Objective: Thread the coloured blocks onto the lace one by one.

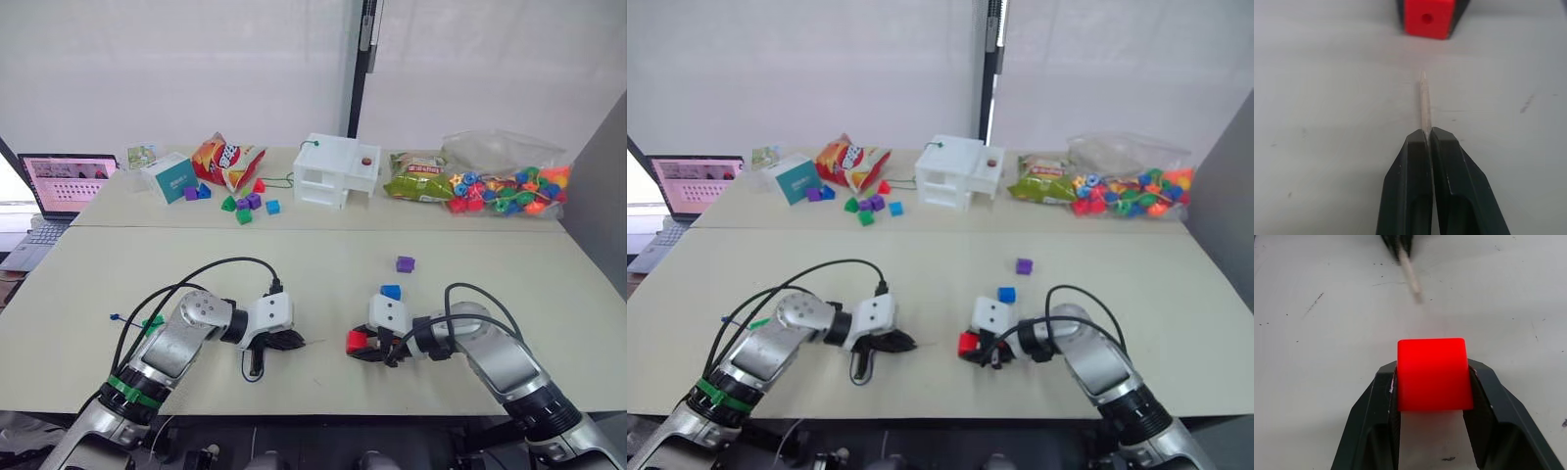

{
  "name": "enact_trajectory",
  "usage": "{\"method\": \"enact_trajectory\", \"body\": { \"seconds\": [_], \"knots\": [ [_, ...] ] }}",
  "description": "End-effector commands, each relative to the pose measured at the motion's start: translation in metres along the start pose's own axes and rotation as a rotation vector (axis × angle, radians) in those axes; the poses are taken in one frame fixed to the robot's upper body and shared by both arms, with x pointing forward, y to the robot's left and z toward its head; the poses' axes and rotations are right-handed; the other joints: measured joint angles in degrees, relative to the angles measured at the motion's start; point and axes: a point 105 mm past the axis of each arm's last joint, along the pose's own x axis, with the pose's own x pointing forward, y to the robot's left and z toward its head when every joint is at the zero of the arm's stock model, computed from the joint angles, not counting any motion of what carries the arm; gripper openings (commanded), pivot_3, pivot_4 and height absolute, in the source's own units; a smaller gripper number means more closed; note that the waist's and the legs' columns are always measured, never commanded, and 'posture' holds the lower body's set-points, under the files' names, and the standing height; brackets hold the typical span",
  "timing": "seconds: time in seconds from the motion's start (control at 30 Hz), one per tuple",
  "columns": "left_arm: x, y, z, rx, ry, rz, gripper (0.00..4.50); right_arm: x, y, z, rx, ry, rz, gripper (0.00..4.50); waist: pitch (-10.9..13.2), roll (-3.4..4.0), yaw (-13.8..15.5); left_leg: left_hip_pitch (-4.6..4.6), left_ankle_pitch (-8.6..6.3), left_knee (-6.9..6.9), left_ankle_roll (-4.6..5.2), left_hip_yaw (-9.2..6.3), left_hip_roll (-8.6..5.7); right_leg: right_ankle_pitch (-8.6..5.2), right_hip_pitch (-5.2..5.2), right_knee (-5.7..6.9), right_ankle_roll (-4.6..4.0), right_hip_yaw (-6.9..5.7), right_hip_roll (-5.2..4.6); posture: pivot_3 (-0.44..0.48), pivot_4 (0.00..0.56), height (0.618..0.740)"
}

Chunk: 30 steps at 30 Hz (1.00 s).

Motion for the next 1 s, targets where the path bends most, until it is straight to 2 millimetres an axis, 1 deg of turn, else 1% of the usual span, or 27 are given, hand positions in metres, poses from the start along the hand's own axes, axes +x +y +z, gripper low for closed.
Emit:
{"method": "enact_trajectory", "body": {
  "seconds": [0.03, 0.1, 0.23, 0.4, 0.53, 0.63, 0.8, 1.0],
  "knots": [
    [0.001, -0.006, 0.023, 0.066, -0.024, -0.043, 0.00, 0.002, 0.006, 0.005, -0.036, -0.013, 0.027, 1.20, 0.00, 0.00, 0.01, 0.00, 0.00, 0.00, 0.00, -0.01, 0.00, 0.00, 0.00, 0.00, 0.00, -0.01, 0.00, 0.000, 0.150, 0.740],
    [0.003, -0.007, 0.027, 0.074, -0.028, -0.050, 0.00, 0.003, 0.009, 0.006, -0.040, -0.018, 0.040, 1.20, 0.00, -0.01, 0.01, -0.01, 0.00, 0.01, 0.00, 0.00, 0.00, 0.00, 0.01, -0.02, 0.00, 0.00, 0.00, 0.000, 0.150, 0.740],
    [0.006, -0.006, 0.025, 0.086, -0.012, -0.047, 0.00, 0.003, 0.016, 0.006, -0.056, -0.016, 0.079, 1.20, 0.00, 0.00, 0.02, -0.01, 0.00, 0.00, 0.00, 0.00, 0.00, 0.00, 0.00, -0.02, 0.00, -0.01, 0.02, 0.000, 0.150, 0.740],
    [0.010, -0.001, 0.026, 0.085, -0.020, -0.028, 0.00, 0.002, 0.017, 0.003, -0.055, -0.003, 0.084, 1.20, 0.01, -0.01, 0.29, -0.04, 0.00, 0.04, 0.00, 0.00, -0.01, 0.00, 0.02, -0.05, 0.00, -0.02, 0.00, 0.000, 0.150, 0.740],
    [0.004, 0.003, 0.015, 0.053, -0.006, 0.003, 0.00, 0.001, 0.015, 0.002, -0.053, 0.001, 0.078, 1.20, 0.01, -0.01, 0.34, -0.03, 0.00, 0.03, 0.00, 0.00, -0.01, 0.00, 0.01, -0.05, 0.01, -0.02, 0.00, 0.000, 0.150, 0.740],
    [0.002, 0.004, 0.013, 0.047, -0.021, 0.014, 0.00, 0.002, 0.015, 0.001, -0.056, 0.004, 0.069, 1.20, 0.01, -0.01, 0.35, -0.03, 0.00, 0.03, 0.00, 0.00, -0.01, 0.00, 0.01, -0.06, 0.01, -0.01, 0.00, 0.000, 0.150, 0.740],
    [0.001, 0.002, 0.018, 0.040, -0.043, 0.012, 0.00, 0.003, 0.017, 0.000, -0.052, 0.003, 0.075, 1.20, 0.01, -0.01, 0.42, -0.03, 0.00, 0.04, 0.00, -0.01, 0.00, 0.00, 0.01, -0.05, 0.01, -0.02, 0.00, 0.000, 0.150, 0.740],
    [0.007, -0.002, 0.025, 0.076, -0.029, -0.018, 0.00, 0.003, 0.017, 0.002, -0.063, 0.004, 0.085, 1.20, 0.01, -0.01, 0.43, -0.03, 0.00, 0.04, 0.00, 0.00, 0.00, 0.00, 0.02, -0.05, 0.01, -0.02, 0.00, 0.000, 0.150, 0.740]
  ]
}}
